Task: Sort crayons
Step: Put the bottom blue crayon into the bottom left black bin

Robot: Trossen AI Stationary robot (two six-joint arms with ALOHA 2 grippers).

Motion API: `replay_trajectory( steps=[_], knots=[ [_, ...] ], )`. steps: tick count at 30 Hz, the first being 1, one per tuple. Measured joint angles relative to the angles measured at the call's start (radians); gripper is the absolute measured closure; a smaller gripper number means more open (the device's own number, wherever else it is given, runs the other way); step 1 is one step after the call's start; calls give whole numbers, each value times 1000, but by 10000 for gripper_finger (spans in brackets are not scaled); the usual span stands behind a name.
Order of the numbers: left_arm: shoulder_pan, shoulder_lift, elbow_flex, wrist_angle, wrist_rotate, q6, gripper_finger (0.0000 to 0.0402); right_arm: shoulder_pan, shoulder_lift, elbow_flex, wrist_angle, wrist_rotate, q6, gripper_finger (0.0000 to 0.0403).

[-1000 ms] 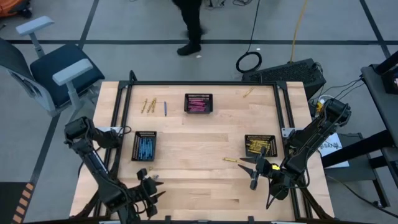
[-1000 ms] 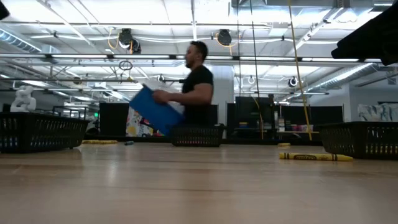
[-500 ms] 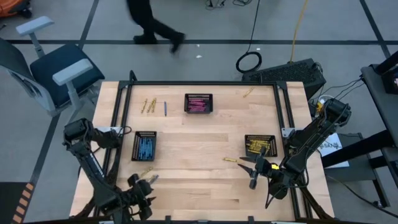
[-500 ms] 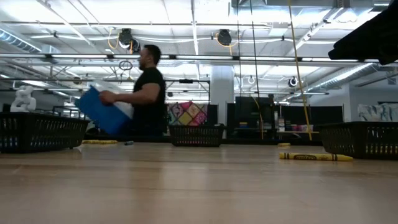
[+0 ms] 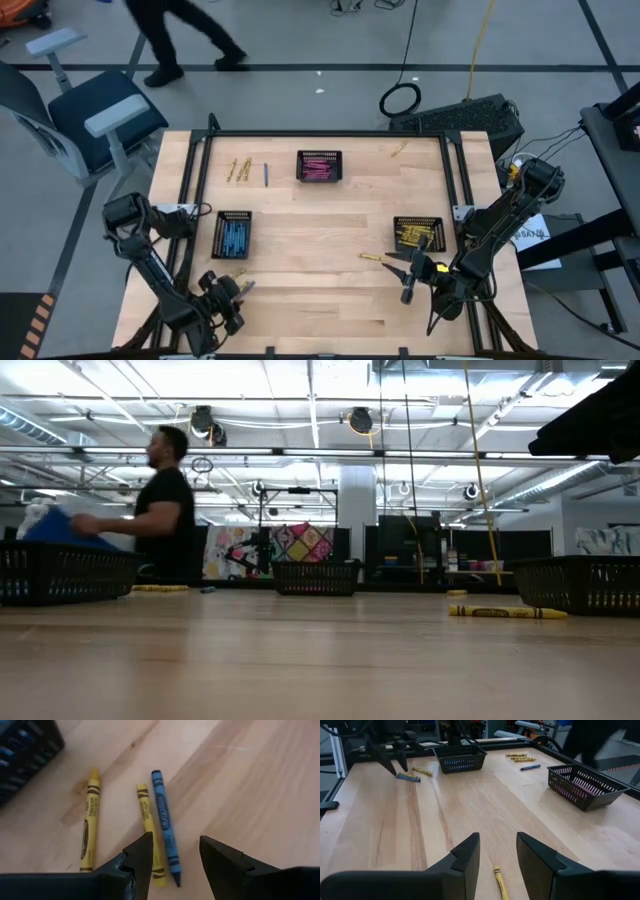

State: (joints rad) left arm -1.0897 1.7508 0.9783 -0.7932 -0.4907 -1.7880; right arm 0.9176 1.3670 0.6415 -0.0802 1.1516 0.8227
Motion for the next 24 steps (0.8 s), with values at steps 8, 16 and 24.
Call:
replay_trajectory(
  steps=[8,16,24],
  knots=[
    [0,0,-53,118,10,75,233,0,0,0,0,0,5,289],
    [0,1,-79,132,36,77,236,0,0,0,1,0,6,289],
    [3,0,-78,138,55,128,352,7,-13,0,-5,-93,-64,289]
  ],
)
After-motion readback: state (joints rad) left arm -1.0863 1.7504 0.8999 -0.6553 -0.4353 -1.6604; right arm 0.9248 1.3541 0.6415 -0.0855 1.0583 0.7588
